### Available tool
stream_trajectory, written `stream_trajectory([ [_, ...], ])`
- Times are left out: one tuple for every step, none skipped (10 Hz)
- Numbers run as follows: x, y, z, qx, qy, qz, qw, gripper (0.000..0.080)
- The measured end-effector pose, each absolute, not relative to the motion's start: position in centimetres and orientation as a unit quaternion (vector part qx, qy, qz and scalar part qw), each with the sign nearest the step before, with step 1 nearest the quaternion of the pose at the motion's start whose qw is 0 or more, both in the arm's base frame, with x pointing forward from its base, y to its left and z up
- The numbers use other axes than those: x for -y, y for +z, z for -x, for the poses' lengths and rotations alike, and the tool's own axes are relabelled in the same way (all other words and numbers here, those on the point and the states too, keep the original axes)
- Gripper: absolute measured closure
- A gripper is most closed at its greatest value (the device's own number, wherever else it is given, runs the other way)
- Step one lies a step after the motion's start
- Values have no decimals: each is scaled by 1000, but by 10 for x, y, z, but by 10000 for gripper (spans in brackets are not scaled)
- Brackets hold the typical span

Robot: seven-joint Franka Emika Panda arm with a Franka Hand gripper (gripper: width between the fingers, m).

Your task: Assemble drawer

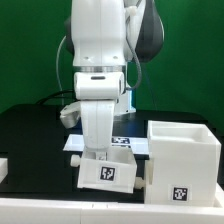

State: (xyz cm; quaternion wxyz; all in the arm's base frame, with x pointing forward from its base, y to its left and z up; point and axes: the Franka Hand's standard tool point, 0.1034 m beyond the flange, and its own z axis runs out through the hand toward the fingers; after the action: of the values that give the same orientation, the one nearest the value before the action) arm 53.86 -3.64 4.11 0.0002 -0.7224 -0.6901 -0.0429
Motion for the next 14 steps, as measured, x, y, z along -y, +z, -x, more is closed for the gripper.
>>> stream_trajectory([
  [32,46,-539,679,-31,734,3,763],
  [29,54,-543,680,-16,733,9,763],
  [34,57,-543,680,6,733,23,763],
  [37,60,-543,680,17,733,30,763],
  [37,64,-546,680,27,732,35,763],
  [35,66,-548,681,26,731,33,763],
  [33,66,-548,682,25,730,33,763],
  [32,68,-548,683,23,730,33,763],
  [31,69,-548,680,20,732,35,763],
  [31,69,-548,680,20,732,35,763],
  [29,69,-548,681,20,731,35,763],
  [27,70,-549,682,19,730,35,763],
  [23,71,-549,684,18,729,35,763],
  [19,71,-550,686,16,726,36,763],
])
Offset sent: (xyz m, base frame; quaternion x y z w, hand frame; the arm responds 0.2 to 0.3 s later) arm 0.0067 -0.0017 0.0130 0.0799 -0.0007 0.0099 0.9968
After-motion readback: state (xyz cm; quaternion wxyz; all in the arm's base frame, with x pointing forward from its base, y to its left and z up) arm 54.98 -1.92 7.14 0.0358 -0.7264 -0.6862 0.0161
